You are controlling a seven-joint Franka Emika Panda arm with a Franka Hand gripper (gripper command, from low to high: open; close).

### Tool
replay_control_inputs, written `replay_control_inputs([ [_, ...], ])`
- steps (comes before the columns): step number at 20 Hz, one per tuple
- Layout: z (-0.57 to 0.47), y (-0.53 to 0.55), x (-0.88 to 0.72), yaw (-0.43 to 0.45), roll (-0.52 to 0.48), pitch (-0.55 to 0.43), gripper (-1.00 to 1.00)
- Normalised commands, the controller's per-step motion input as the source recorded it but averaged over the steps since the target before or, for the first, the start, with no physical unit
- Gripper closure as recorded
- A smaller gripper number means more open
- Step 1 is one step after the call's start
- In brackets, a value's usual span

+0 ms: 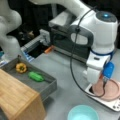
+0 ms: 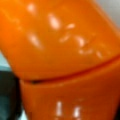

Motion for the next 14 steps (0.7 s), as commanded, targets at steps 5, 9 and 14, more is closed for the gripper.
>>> replay_control_inputs([
  [5,0.12,-0.14,-0.07,0.273,-0.087,0.075,1.0],
  [9,0.12,-0.2,-0.16,0.307,-0.11,0.066,1.0],
  [14,0.1,-0.22,-0.25,0.324,-0.141,0.031,1.0],
])
